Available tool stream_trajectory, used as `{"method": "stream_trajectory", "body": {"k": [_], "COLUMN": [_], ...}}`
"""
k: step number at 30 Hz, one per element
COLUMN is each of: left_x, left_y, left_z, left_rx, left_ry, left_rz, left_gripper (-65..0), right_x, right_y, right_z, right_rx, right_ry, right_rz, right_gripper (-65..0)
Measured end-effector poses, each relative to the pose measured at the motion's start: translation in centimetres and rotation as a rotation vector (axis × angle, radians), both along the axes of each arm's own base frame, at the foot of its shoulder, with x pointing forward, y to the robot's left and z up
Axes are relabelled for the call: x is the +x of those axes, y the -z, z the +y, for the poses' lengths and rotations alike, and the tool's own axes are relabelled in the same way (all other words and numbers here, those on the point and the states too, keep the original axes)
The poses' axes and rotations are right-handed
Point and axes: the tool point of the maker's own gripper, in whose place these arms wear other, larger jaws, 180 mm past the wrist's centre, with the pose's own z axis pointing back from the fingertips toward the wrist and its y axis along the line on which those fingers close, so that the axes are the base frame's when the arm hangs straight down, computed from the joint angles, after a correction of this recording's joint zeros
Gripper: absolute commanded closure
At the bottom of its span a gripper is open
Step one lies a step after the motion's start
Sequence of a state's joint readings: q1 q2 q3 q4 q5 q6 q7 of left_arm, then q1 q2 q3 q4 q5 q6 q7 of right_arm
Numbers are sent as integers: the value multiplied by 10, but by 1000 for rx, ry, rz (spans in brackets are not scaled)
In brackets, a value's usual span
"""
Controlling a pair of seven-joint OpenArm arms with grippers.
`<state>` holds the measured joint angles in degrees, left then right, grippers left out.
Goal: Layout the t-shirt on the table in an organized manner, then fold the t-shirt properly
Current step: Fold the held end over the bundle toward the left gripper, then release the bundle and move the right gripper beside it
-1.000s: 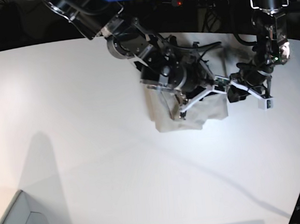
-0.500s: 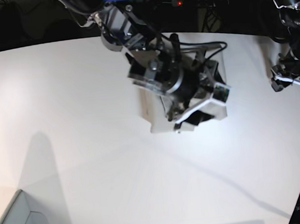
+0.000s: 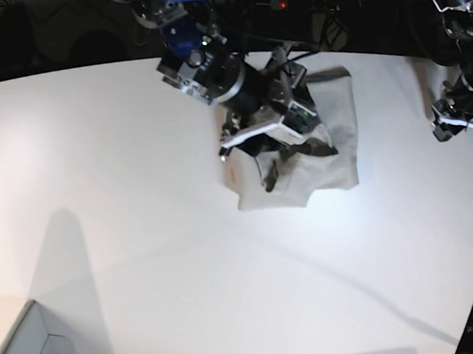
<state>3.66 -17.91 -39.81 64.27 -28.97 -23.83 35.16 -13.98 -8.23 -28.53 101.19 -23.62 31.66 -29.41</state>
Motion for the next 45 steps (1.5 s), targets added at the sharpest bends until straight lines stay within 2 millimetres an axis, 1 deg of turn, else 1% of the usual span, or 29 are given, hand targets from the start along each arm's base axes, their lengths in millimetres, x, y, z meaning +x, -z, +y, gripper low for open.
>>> {"method": "stream_trajectory", "body": {"k": [3, 5, 7, 10, 12, 14, 15, 19, 21, 22, 24, 26, 27, 29, 30, 32, 34, 35, 36, 38, 39, 42, 43, 45], "left_x": [1, 1, 0, 0, 0, 1, 1, 1, 1, 1, 1, 1, 2, 1, 1, 1, 1, 2, 2, 2, 2, 2, 2, 1], "left_y": [-1, 0, 0, 0, 0, -1, -1, -1, -1, -1, -1, -1, -1, -1, -1, -2, -2, -2, -2, -1, -1, -2, -2, -1], "left_z": [0, 0, 0, 0, 1, 1, 1, 2, 2, 2, 2, 2, 2, 2, 2, 3, 2, 2, 1, 0, 0, 0, 0, 0], "left_rx": [2, 2, 1, 0, 1, 2, 2, 3, 4, 4, 4, 3, 3, 4, 5, 5, 5, 2, -2, -5, -6, -5, -4, -5], "left_ry": [-1, -1, -1, -2, -2, -1, -1, -1, -1, -1, -1, -1, -1, -1, -2, -2, -2, -3, -4, -3, -2, -3, -4, -4], "left_rz": [-3, -3, -2, -1, -2, -3, -5, -4, -4, -5, -4, -4, -5, -4, -3, -4, -5, -8, -11, -8, -6, -8, -7, -5], "left_gripper": [-239, -239, -239, -239, -239, -239, -239, -239, -239, -239, -239, -239, -239, -239, -239, -239, -239, -239, -241, -241, -241, -241, -242, -242], "right_x": [-3, -3, 3, 17, 17, 9, 1, -36, -48, -48, -41, -33, -24, -2, 8, 24, 40, 49, 57, 64, 64, 60, 61, 68], "right_y": [4, 11, 16, 25, 34, 40, 42, 46, 45, 45, 37, 19, 10, -9, -14, -14, -14, -15, -13, -3, 5, 39, 46, 52], "right_z": [3, 3, 4, 7, 12, 26, 35, 64, 70, 68, 66, 69, 64, 45, 35, 14, -1, -5, -9, -13, -12, -10, -11, -12], "right_rx": [4, -9, -20, -43, -74, -95, -94, -86, -69, -82, -91, -46, -31, 10, 16, 0, -17, -20, -30, -53, -61, -107, -124, -143], "right_ry": [-7, -14, -21, -40, -73, -136, -169, -294, -323, -320, -306, -282, -250, -148, -108, -40, 2, 16, 27, 30, 24, -1, -6, -10], "right_rz": [12, 26, 30, 28, 36, 41, 46, 60, 74, 67, 32, -7, -23, -50, -64, -69, -81, -89, -92, -77, -57, 27, 42, 48], "right_gripper": [-422, -422, -423, -423, -420, -418, -416, -387, -385, -385, -384, -382, -382, -384, -384, -385, -385, -385, -385, -385, -385, -385, -385, -385]}}
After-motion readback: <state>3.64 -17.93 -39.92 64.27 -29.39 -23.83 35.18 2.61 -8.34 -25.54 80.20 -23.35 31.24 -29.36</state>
